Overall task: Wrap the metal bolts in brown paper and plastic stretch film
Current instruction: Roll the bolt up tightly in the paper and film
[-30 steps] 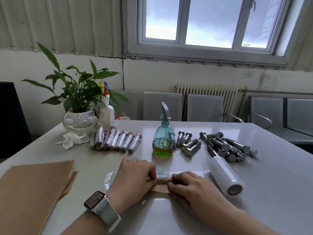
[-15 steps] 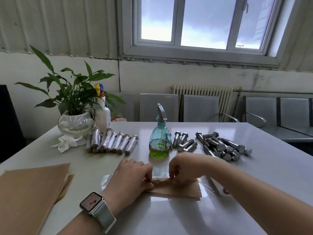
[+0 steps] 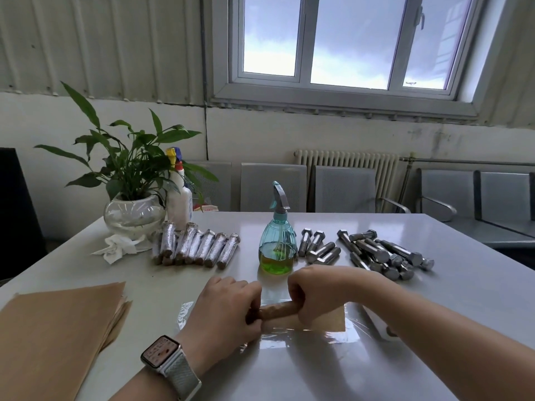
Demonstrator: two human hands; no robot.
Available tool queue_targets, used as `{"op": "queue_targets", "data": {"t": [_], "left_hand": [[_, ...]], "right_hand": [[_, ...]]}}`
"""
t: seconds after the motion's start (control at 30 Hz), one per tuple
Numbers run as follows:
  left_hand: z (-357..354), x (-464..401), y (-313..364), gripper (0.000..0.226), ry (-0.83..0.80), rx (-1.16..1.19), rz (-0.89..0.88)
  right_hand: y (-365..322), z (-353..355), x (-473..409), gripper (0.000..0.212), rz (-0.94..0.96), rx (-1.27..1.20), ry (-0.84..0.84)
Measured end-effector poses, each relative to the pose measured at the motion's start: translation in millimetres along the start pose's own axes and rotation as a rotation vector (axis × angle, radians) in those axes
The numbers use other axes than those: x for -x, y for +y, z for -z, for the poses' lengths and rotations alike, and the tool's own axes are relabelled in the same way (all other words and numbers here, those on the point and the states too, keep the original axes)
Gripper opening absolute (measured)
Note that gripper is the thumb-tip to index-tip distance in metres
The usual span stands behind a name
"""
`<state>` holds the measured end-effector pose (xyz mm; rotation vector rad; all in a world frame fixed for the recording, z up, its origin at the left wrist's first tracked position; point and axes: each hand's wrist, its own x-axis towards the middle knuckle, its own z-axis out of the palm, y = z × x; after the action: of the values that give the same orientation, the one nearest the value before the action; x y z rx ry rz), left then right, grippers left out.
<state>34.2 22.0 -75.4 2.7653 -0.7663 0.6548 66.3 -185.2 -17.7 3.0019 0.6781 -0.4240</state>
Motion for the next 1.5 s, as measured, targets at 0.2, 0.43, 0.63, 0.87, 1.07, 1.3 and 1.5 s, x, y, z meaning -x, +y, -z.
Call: {"op": "queue_targets", "data": {"t": [0.2, 0.43, 0.63, 0.87, 1.07, 1.3, 1.5], "left_hand": [[4.5, 1.9, -5.3, 0.022, 0.002, 0.008, 0.020], [0.7, 1.0, 4.3, 0.018, 0.082, -0.112, -0.042], [0.6, 1.0, 5.7, 0.021, 0.090, -0.122, -0.080], [1.4, 2.4, -0.1, 0.028, 0.027, -0.040, -0.088], [10.4, 7.2, -17.3, 0.007, 0.028, 0.279, 0.010], [17.7, 10.5, -40.9, 0.009, -0.060, 0.089, 0.108], [10.8, 8.1, -42.0, 0.013, -0.150, 0.109, 0.011]], "right_hand": [[-8.5, -7.4, 2.2, 0.023, 0.103, 0.250, 0.283], [-6.2, -24.7, 7.0, 0.022, 0.151, 0.368, 0.454], [5.0, -26.2, 20.7, 0.033, 0.148, 0.033, 0.395], [16.4, -63.1, 35.6, 0.009, 0.175, -0.161, 0.564], [14.1, -80.4, 36.9, 0.005, 0.136, -0.247, 0.685], [13.2, -78.1, 36.0, 0.007, 0.126, -0.277, 0.687], [12.2, -76.9, 36.9, 0.007, 0.117, -0.290, 0.671]]}}
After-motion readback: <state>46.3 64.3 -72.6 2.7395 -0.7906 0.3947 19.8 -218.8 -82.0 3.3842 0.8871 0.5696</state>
